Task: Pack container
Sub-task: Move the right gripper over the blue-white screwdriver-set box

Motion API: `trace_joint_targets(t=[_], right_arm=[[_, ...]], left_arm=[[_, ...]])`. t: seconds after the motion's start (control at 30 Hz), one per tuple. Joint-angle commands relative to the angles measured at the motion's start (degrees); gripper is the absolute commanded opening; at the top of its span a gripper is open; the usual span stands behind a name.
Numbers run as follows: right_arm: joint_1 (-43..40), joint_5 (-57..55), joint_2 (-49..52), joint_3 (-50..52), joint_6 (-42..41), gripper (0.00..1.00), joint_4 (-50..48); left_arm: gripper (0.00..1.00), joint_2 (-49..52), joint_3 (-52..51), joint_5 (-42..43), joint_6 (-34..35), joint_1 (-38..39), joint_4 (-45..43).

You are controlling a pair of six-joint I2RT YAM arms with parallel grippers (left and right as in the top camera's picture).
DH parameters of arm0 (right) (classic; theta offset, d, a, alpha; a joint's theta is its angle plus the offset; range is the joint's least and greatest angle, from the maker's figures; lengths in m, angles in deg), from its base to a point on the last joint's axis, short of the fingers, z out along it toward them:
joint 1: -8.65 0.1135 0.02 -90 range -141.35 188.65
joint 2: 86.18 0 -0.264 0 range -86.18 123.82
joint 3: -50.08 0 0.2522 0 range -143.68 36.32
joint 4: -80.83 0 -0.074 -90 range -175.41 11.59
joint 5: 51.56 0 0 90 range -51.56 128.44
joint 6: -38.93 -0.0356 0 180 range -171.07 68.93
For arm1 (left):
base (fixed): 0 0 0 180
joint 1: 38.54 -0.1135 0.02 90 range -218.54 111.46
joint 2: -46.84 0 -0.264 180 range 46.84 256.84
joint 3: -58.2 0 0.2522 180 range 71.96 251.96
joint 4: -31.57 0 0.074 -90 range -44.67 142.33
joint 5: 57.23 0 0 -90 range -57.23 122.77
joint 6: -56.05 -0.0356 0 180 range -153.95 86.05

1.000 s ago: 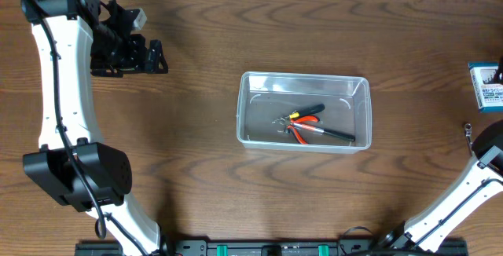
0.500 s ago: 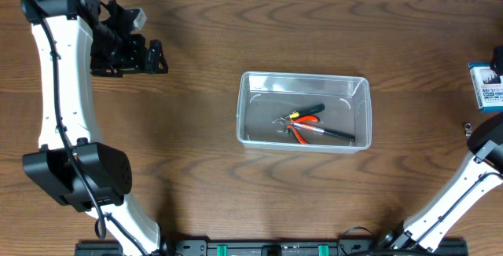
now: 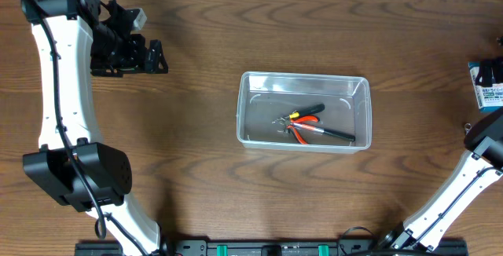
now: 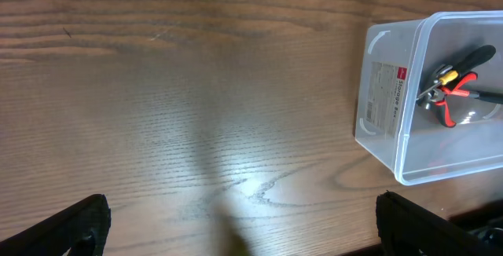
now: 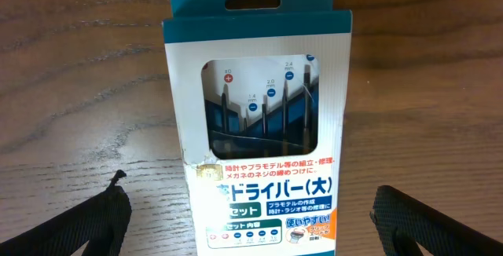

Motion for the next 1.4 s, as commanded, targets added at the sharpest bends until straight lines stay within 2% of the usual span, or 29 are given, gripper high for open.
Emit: trace_joint_targets(t=[0.0,0.2,0.6,1.03,1.37], right_arm=[[0.3,-0.3,0.5,-1.0,-1.6,0.99,0.0],[0.1,-0.3,0.9,-1.0,-1.6,0.97,0.0],[-0.7,0.0,0.9,-0.5,-1.6,0.99,-0.3],[-1.0,0.9,0.9,8.2,-1.0,0.99,-4.5],[-1.0,-0.6,0.9,8.5,-1.0,0.99,-5.9]], left_arm=[[0.98,0.4,0.2,-0.5,-0.3,0.0,0.3],[0.98,0.4,0.2,-0.5,-0.3,0.0,0.3],[0.98,0.4,0.2,-0.5,-0.3,0.0,0.3],[0.98,0.4,0.2,-0.5,-0.3,0.0,0.3],[0.98,0.4,0.2,-0.5,-0.3,0.0,0.3]])
